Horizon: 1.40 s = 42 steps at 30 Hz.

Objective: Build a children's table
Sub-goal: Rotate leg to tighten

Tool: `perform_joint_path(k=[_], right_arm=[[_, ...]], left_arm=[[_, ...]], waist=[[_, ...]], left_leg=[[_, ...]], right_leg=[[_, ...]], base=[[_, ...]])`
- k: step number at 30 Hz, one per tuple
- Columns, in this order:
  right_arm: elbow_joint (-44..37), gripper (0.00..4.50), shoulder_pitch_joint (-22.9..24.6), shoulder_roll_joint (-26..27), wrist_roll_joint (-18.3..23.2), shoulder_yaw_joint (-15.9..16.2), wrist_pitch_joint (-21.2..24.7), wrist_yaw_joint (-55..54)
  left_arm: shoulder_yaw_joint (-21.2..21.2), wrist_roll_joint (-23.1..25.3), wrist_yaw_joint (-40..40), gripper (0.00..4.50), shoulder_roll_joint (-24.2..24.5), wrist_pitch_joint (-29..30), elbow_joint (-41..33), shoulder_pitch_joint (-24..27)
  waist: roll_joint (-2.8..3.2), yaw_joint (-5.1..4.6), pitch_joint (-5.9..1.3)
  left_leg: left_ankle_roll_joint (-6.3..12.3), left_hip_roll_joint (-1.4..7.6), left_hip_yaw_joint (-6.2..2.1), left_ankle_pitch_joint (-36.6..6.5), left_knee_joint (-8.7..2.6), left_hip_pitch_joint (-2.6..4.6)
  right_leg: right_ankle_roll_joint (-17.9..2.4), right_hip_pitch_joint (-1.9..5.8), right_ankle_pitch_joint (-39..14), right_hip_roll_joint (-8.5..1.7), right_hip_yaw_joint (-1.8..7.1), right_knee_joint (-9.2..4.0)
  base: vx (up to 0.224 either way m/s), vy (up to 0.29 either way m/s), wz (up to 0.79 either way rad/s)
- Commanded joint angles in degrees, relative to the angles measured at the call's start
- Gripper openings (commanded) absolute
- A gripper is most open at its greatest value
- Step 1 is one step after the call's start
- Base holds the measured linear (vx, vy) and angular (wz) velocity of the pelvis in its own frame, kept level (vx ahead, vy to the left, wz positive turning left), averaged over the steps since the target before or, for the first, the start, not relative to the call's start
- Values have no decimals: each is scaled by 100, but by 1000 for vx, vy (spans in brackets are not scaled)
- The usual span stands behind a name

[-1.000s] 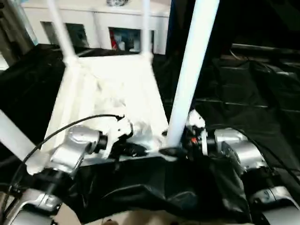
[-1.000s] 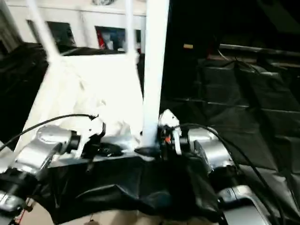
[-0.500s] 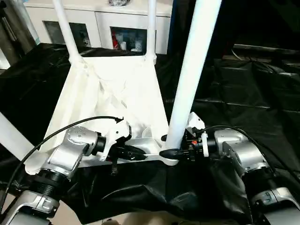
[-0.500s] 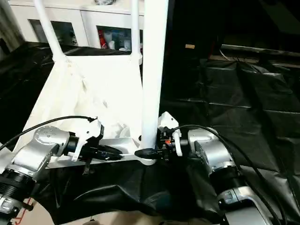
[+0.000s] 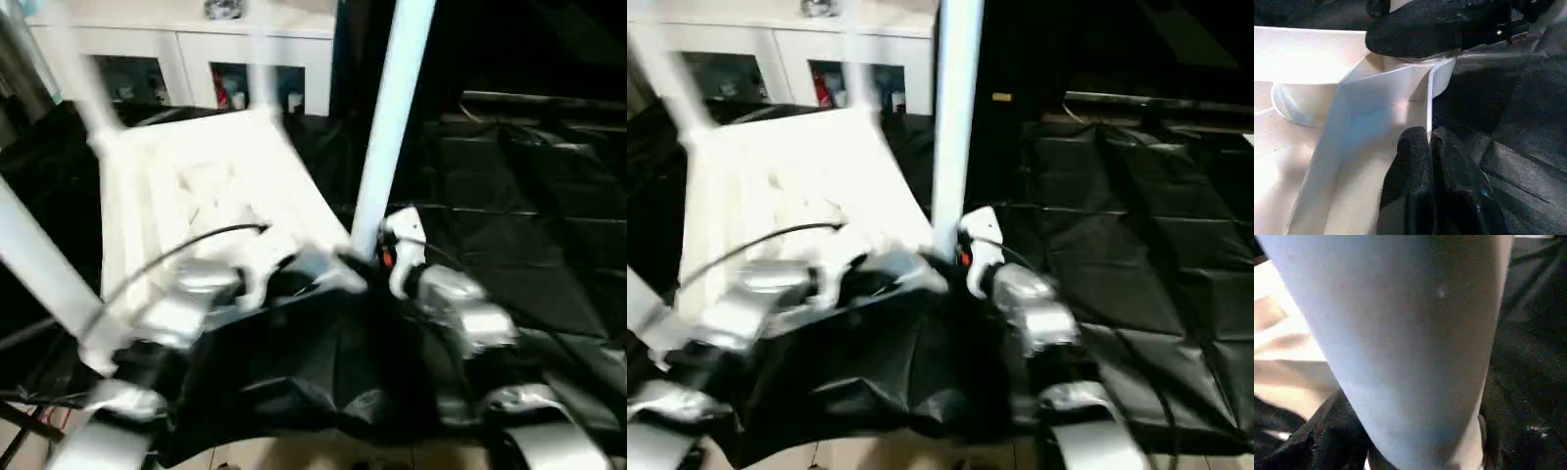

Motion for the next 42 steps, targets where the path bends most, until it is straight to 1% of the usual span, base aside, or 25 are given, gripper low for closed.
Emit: perform_joint_path(k=[1, 2, 3, 5, 7, 9, 10, 12, 13, 16, 17, 18, 19, 21, 22, 23, 26, 30, 34, 35, 36, 37, 38, 40, 42], right_arm=[[183, 260, 62, 577, -213, 685, -33, 369], [123, 260, 76, 597, -194, 776, -94, 629], [202, 294, 44, 633, -205, 753, -152, 622], [222, 330, 20, 663, -49, 629, -106, 739], [126, 334, 46, 566, 59, 622, -34, 965], [26, 363, 73, 439, 58, 682, -2, 1140], [-27, 363, 84, 374, 58, 704, 18, 1241], [-279, 363, 127, 29, 76, 789, 135, 1753], [-295, 363, 128, -3, 79, 794, 143, 1800], [-505, 363, 189, -335, 145, 872, 218, 2321], [-601, 363, 221, -505, 177, 913, 268, 2596], [-674, 363, 247, -634, 193, 946, 314, 2812], [-783, 363, 289, -808, 203, 1001, 357, 3107], [-888, 363, 329, -928, 225, 1044, 416, 3345], [-1015, 363, 374, -1048, 254, 1088, 486, 3597], [-1122, 363, 412, -1149, 282, 1128, 559, 3806], [-1287, 363, 454, -1359, 324, 1201, 692, 4196], [-1451, 363, 477, -1537, 442, 1322, 901, 4504], [-1577, 363, 514, -1607, 412, 1410, 1051, 4674], [-1597, 341, 531, -1612, 395, 1436, 1058, 4683], [-1614, 333, 538, -1614, 393, 1451, 1075, 4687], [-1626, 333, 547, -1597, 390, 1464, 1081, 4673], [-1637, 333, 555, -1582, 390, 1477, 1086, 4661], [-1644, 299, 566, -1560, 406, 1499, 1092, 4635], [-1662, 284, 590, -1513, 414, 1504, 1089, 4574]], left_arm=[[-187, -269, 44, 0, -543, -137, -228, -237], [-230, -274, -12, 0, -559, -126, -270, -212], [-226, -257, 1, 0, -576, -145, -235, -221], [-229, -243, -36, 0, -548, -169, -233, -200], [-224, -267, -153, 0, -456, -180, -275, -160], [-215, -285, -260, 0, -372, -197, -307, -129], [-215, -300, -328, 0, -330, -198, -331, -113], [-209, -351, -620, 0, -117, -215, -431, -37], [-207, -351, -639, 0, -99, -222, -436, -32], [-222, -441, -972, 0, 79, -230, -541, 34], [-226, -491, -1143, 0, 166, -231, -598, 68], [-231, -521, -1271, 0, 233, -234, -644, 95], [-242, -554, -1451, 0, 325, -269, -699, 134], [-262, -581, -1627, 0, 416, -267, -751, 171], [-280, -596, -1790, 0, 512, -263, -800, 205], [-288, -609, -1918, 0, 594, -259, -832, 231], [-306, -612, -2198, 0, 812, -286, -838, 264], [-341, -690, -2498, 0, 1029, -228, -914, 311], [-385, -744, -2734, 0, 1179, -122, -974, 336], [-402, -755, -2818, 0, 1217, -80, -1011, 353], [-403, -761, -2856, 0, 1231, -75, -1027, 361], [-394, -762, -2834, 0, 1217, -76, -1033, 367], [-386, -762, -2808, 0, 1202, -76, -1037, 371], [-393, -770, -2753, 0, 1176, -86, -1035, 374], [-382, -763, -2639, 0, 1110, -101, -1023, 370]], waist=[[-1, 5, -332], [1, 4, -336], [0, 10, -336], [11, 5, -331], [16, 3, -330], [17, -1, -322], [19, -2, -326], [2, -1, -332], [7, -2, -333], [14, -3, -346], [-11, 2, -361], [1, 7, -358], [3, 14, -371], [6, 54, -370], [4, 77, -370], [8, 107, -362], [24, 141, -359], [11, 181, -345], [3, 216, -349], [9, 223, -349], [9, 224, -351], [-8, 222, -352], [1, 223, -355], [-2, 228, -360], [-3, 229, -356]], left_leg=[[70, -109, 89, -1417, -398, -51], [75, -112, 87, -1393, -397, -59], [97, -108, 91, -1360, -394, -59], [116, -110, 96, -1399, -396, -52], [133, -106, 93, -1447, -398, -49], [141, -102, 88, -1495, -407, -51], [144, -100, 87, -1490, -407, -51], [187, -97, 86, -1474, -401, -54], [225, -88, 87, -1399, -400, -67], [239, -89, 94, -1258, -385, -63], [285, -84, 102, -1164, -373, -65], [303, -80, 96, -1131, -375, -65], [354, -81, 98, -1029, -362, -74], [439, -63, 121, -942, -347, -60], [440, -61, 118, -933, -346, -61], [460, -53, 128, -931, -346, -50], [446, -40, 133, -971, -346, -37], [320, -44, 127, -1120, -361, -30], [274, -41, 129, -1106, -362, -23], [261, -40, 124, -1058, -366, -24], [249, -42, 122, -1033, -367, -28], [252, -46, 126, -1015, -364, -31], [246, -48, 125, -990, -361, -31], [248, -51, 132, -976, -351, -24], [242, -54, 127, -971, -356, -36]], right_leg=[[-884, 328, -2063, -207, 88, -508], [-908, 341, -1997, -208, 90, -498], [-953, 342, -1875, -210, 94, -491], [-1007, 341, -1835, -204, 91, -489], [-1021, 344, -1871, -210, 94, -491], [-1020, 345, -1927, -214, 94, -498], [-1026, 349, -1907, -212, 93, -494], [-1051, 368, -1804, -205, 91, -483], [-1087, 372, -1667, -215, 98, -467], [-1212, 381, -1413, -220, 96, -444], [-1251, 393, -1237, -215, 98, -426], [-1282, 392, -1161, -213, 97, -414], [-1345, 415, -937, -205, 90, -386], [-1474, 396, -637, -200, 89, -358], [-1489, 410, -615, -203, 85, -348], [-1487, 406, -601, -192, 83, -347], [-1520, 391, -629, -205, 80, -346], [-1395, 390, -1045, -219, 91, -374], [-1345, 378, -1104, -217, 96, -372], [-1347, 379, -1050, -216, 97, -362], [-1345, 381, -1008, -216, 94, -354], [-1342, 384, -984, -215, 95, -356], [-1360, 383, -957, -218, 96, -353], [-1380, 382, -894, -215, 99, -352], [-1363, 390, -913, -216, 96, -353]], base=[[0, 0, 0], [0, 0, 0], [0, 0, 0], [0, 0, 0], [0, 0, 0], [0, 0, 0], [0, 0, 0], [0, 0, 0], [0, 0, 0], [0, 0, 0], [0, 0, 0], [0, 0, 0], [0, 0, 0], [0, 0, 0], [0, 0, 0], [0, 0, 0], [0, 0, 0], [0, 0, 0], [0, 0, 0], [0, 0, 0], [0, 0, 0], [0, 0, 0], [0, 0, 0], [0, 0, 0], [0, 0, 0]])
